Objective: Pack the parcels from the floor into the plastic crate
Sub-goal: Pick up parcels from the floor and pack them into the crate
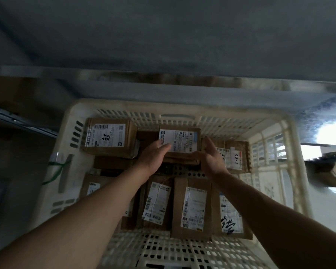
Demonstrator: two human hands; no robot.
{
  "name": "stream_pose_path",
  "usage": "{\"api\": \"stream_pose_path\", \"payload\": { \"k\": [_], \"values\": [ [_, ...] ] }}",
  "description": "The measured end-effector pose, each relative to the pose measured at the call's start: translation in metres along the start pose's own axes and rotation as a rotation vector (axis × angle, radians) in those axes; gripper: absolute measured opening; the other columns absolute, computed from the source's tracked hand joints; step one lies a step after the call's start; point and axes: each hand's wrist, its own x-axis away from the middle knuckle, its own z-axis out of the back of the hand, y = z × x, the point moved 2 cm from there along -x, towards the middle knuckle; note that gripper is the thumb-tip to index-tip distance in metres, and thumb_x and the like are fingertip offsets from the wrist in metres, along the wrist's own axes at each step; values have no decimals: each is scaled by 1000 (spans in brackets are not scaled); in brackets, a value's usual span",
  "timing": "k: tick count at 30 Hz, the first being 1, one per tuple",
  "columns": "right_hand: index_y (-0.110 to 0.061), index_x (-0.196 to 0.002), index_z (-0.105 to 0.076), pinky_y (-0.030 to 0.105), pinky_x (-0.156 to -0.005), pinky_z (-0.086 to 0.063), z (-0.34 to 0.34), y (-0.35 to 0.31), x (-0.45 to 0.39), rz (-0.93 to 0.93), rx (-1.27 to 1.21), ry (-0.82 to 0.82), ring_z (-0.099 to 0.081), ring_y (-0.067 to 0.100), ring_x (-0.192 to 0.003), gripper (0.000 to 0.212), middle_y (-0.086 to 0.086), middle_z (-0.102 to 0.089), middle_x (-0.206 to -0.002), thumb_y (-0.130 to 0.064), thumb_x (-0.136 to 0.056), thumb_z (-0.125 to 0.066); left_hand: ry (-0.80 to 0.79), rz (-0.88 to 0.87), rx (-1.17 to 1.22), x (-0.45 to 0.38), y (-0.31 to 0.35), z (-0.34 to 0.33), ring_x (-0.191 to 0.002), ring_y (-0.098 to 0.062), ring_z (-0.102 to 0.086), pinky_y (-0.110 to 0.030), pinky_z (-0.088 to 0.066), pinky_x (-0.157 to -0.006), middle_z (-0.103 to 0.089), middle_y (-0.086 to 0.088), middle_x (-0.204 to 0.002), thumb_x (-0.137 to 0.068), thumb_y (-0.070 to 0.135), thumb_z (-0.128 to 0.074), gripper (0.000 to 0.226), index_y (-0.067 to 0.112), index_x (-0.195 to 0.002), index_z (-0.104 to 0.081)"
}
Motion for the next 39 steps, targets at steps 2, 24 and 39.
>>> {"api": "stream_pose_path", "payload": {
  "k": [2,24,39],
  "values": [
    [-32,-111,-57,50,-86,-57,4,-10,10,11,-8,13,-69,17,-98,49,-10,-71,-102,-39,-64,-65,5,11,2,9,2,1,-125,-22,-50,-40,-41,-99,-53,1,-140,-89,60,-47,59,30,-140,-48],
    [-25,-152,-33,51,-111,-41,92,-82,153,177,42,61,-55,23,-123,79,2,-56,-138,-37,-81,-65,149,-192,25,151,68,-46,-116,-22,-52,-36,-41,-96,-59,0,-123,-100,44,-43,40,21,-129,-58],
    [-36,-158,-14,46,-109,-36,155,-37,301,205,123,373,-44,30,-136,96,6,-37,-157,-45,-83,-74,14,-517,-341,242,70,-112,-145,-23,-25,-42,-25,-117,-22,-4,-160,-66,75,-52,103,24,-152,-28]
  ]
}}
